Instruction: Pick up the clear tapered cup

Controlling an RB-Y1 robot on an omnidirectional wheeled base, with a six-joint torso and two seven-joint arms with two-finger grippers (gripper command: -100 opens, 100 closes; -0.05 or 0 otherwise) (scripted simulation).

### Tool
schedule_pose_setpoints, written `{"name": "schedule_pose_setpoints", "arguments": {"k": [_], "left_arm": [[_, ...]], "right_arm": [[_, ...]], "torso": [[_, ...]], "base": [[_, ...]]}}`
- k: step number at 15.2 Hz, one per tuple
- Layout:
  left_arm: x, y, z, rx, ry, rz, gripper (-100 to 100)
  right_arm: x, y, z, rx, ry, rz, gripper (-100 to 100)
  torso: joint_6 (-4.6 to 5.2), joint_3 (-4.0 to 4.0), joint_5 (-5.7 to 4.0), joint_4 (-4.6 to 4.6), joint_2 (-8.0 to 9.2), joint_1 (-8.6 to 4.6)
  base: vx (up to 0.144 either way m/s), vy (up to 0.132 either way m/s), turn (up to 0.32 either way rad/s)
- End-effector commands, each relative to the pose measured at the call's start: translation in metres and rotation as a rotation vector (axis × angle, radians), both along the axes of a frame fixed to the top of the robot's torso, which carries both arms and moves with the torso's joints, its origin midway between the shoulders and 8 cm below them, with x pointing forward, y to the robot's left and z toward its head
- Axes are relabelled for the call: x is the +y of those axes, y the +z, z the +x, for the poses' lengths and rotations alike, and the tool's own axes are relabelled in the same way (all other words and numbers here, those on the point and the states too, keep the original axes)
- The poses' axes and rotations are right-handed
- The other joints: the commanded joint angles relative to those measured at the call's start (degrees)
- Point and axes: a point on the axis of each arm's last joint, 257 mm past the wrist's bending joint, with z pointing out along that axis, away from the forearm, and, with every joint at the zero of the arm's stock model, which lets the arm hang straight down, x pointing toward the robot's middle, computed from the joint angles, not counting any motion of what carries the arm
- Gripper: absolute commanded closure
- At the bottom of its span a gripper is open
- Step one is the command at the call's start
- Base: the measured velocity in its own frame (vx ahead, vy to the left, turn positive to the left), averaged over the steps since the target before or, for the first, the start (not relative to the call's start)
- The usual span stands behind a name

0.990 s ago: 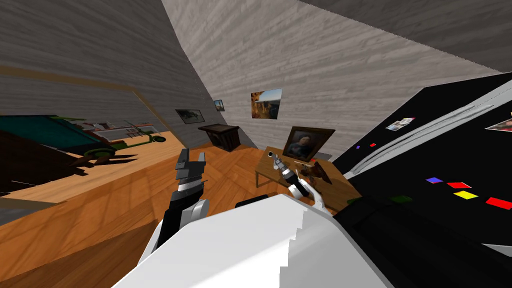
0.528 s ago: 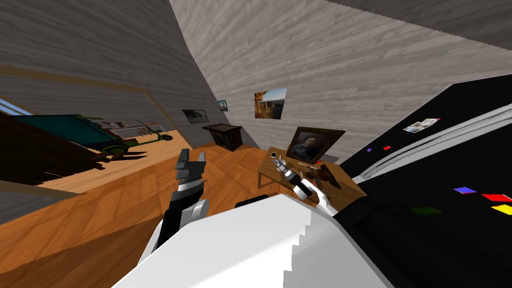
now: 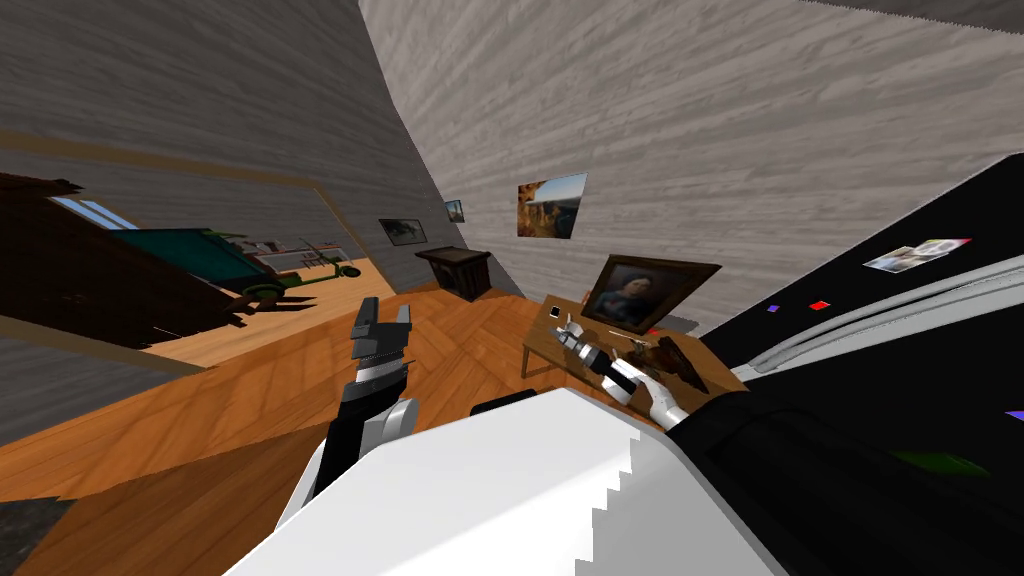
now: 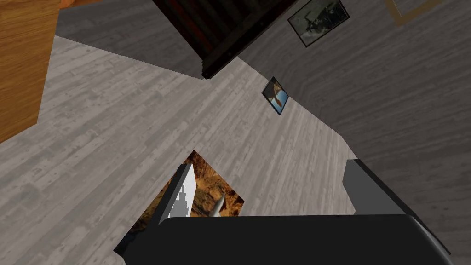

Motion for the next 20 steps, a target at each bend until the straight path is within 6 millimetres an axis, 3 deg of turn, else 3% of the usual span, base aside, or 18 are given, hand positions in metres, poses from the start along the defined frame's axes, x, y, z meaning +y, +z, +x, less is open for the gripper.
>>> {"name": "schedule_pose_setpoints", "arguments": {"k": [1,2,6,7,12,16,17,20], "left_arm": [[0.000,0.000,0.000,0.000,0.000,0.000,0],[0.000,0.000,0.000,0.000,0.000,0.000,0],[0.000,0.000,0.000,0.000,0.000,0.000,0],[0.000,0.000,0.000,0.000,0.000,0.000,0],[0.000,0.000,0.000,0.000,0.000,0.000,0],[0.000,0.000,0.000,0.000,0.000,0.000,0],[0.000,0.000,0.000,0.000,0.000,0.000,0],[0.000,0.000,0.000,0.000,0.000,0.000,0]], "right_arm": [[-0.008,-0.007,0.001,0.019,0.008,-0.043,-100],[-0.019,-0.023,-0.006,0.050,0.021,-0.103,-100],[-0.050,-0.043,-0.015,0.108,0.037,-0.214,-100],[-0.063,-0.057,-0.023,0.140,0.049,-0.270,-100],[-0.097,-0.071,-0.035,0.195,0.066,-0.382,-100],[-0.146,-0.090,-0.057,0.279,0.098,-0.539,-100],[-0.148,-0.091,-0.058,0.282,0.096,-0.541,-100],[-0.191,-0.102,-0.083,0.360,0.134,-0.678,-100]], "torso": [[0.00,0.00,0.00,0.00,0.00,0.00],[0.01,0.00,0.00,0.00,0.00,-0.02],[0.00,-0.05,0.01,-0.02,-0.08,0.01],[0.02,-0.04,0.00,-0.01,-0.07,-0.02],[-0.01,-0.01,0.02,0.00,-0.02,0.02],[-0.01,-0.04,0.01,-0.01,-0.07,0.02],[0.00,-0.05,0.01,-0.02,-0.08,0.01],[0.00,-0.02,0.01,-0.01,-0.03,0.01]], "base": [[0.032,0.045,0.057],[0.039,0.059,0.117],[0.047,0.056,0.111],[0.045,0.058,0.119],[0.034,0.053,0.087],[0.048,0.053,0.127],[0.038,0.037,0.048],[0.042,0.054,0.127]]}}
